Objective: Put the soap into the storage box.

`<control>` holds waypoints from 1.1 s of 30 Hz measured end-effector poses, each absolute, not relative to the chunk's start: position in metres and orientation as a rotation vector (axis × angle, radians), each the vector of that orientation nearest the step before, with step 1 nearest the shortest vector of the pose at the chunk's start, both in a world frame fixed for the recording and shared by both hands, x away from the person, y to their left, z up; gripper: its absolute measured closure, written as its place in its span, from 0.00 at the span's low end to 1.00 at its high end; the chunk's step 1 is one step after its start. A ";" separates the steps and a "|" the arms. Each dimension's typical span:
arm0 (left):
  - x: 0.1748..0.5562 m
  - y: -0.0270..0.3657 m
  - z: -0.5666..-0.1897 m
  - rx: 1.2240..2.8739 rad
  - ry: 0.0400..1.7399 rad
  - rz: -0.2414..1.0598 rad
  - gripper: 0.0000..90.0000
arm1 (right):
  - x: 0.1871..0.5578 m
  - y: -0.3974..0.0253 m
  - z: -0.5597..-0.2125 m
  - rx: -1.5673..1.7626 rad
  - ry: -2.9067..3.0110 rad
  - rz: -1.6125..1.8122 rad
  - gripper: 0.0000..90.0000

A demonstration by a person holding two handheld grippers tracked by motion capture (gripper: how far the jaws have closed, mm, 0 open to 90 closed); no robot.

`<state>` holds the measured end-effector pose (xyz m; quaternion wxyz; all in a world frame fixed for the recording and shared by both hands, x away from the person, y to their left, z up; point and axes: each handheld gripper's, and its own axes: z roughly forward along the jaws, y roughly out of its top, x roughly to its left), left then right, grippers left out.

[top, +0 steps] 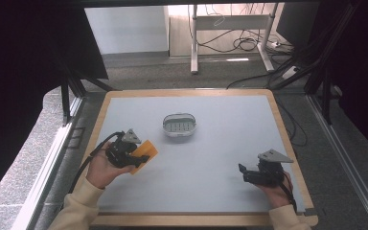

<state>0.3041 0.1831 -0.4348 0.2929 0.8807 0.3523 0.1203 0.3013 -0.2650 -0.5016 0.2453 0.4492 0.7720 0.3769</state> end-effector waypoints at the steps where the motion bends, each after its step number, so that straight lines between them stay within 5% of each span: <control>1: 0.305 0.183 -0.433 2.345 0.935 0.324 0.69 | 0.301 -0.265 -0.502 1.227 2.107 1.029 0.16; 33: 0.320 0.178 -0.417 2.344 0.876 0.332 0.69 | 0.301 -0.265 -0.503 1.226 2.099 1.021 0.16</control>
